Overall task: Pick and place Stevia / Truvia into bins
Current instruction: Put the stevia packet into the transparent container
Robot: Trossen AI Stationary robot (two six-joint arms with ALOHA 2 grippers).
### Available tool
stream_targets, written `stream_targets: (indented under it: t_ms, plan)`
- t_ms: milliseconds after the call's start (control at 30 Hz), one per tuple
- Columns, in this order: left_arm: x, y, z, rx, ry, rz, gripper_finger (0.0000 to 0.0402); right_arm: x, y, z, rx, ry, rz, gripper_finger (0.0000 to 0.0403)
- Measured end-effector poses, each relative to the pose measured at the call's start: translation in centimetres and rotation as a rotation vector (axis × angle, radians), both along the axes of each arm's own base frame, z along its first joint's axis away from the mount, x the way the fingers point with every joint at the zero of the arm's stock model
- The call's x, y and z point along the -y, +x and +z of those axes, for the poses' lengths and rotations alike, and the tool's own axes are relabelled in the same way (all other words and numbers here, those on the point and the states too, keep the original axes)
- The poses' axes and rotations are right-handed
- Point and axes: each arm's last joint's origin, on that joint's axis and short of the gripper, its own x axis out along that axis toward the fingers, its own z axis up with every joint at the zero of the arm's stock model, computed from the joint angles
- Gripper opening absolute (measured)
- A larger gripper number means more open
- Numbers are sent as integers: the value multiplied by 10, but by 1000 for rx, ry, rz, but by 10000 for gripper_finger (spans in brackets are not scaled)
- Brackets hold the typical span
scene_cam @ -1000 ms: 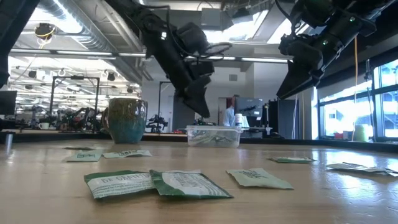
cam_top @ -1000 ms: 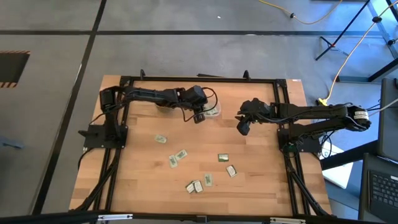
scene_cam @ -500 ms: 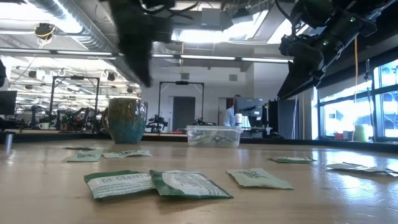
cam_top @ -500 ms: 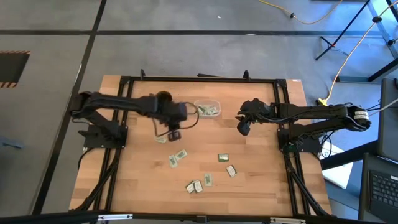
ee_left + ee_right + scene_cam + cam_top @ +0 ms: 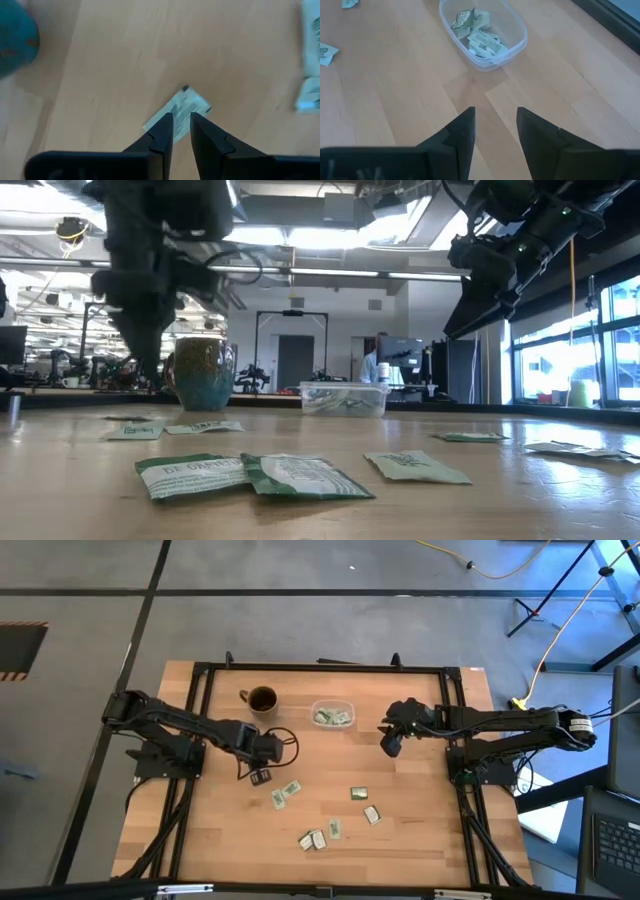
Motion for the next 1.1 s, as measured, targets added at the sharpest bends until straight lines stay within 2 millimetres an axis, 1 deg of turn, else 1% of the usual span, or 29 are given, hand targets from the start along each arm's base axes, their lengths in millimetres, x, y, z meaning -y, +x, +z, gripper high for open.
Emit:
stream_targets:
  t_ms: [133, 300, 533, 733, 900, 1100]
  plan:
    - [0, -7, -11, -30, -3, -1, 51, 0, 0, 0, 0, 1, -1, 147]
    - [0, -9, -24, 8, -42, -8, 47, 0, 0, 0, 0, 1, -1, 147]
    - [1, -10, -30, -9, -50, -18, 47, 0, 0, 0, -1, 0, 0, 147]
    - [2, -8, -41, -57, -70, -25, 48, 0, 0, 0, -3, 0, 1, 147]
    - [2, -5, -47, -86, -68, -27, 38, 0, 0, 0, -7, 0, 1, 147]
    - [2, -5, -48, -93, -68, -30, 18, 0, 0, 0, -7, -1, 3, 147]
